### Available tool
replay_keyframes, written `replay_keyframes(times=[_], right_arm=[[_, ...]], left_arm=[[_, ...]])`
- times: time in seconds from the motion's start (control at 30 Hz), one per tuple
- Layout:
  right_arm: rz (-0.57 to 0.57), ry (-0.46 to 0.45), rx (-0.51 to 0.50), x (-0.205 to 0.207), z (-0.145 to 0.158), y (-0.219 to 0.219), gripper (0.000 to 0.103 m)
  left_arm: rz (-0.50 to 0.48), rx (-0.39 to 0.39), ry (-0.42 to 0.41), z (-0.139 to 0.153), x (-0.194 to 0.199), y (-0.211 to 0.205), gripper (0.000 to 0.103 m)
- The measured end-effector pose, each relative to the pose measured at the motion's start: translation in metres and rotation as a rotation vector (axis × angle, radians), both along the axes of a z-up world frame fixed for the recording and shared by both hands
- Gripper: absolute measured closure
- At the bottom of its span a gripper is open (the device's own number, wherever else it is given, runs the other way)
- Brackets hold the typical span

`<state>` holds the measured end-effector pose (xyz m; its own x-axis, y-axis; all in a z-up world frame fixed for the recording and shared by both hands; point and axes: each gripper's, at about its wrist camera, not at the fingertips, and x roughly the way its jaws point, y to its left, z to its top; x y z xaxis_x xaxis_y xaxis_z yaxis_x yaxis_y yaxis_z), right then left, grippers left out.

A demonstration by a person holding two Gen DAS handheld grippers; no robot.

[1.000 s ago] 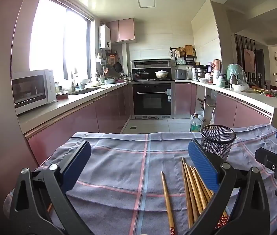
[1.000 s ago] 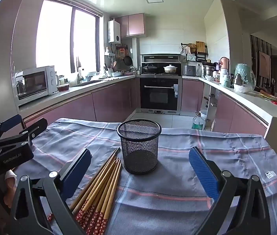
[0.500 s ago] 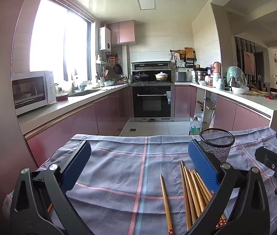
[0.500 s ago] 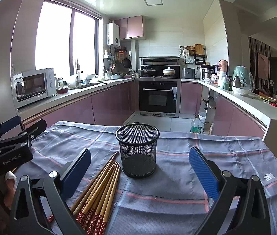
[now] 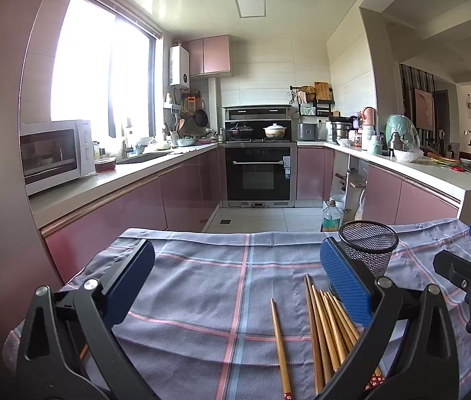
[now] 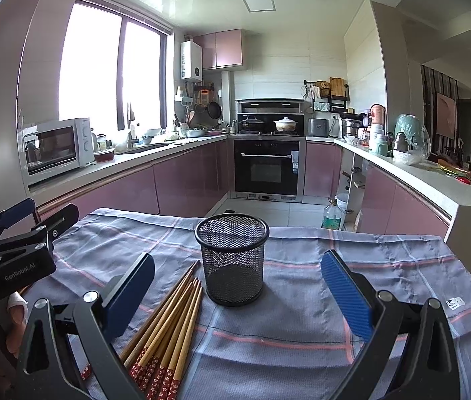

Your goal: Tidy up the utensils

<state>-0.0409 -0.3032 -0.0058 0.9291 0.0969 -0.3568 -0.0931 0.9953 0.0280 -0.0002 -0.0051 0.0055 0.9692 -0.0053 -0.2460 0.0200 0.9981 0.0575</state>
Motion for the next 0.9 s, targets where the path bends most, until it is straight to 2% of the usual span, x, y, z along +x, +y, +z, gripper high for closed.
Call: replay_keyframes(times=[0.9], right_arm=[[-0.004, -0.018, 0.006, -0.0009, 0.0017, -0.0004, 0.006]], left_arm=[[-0.007, -0.009, 0.002, -0.0012, 0.0009, -0.0013, 0.005]])
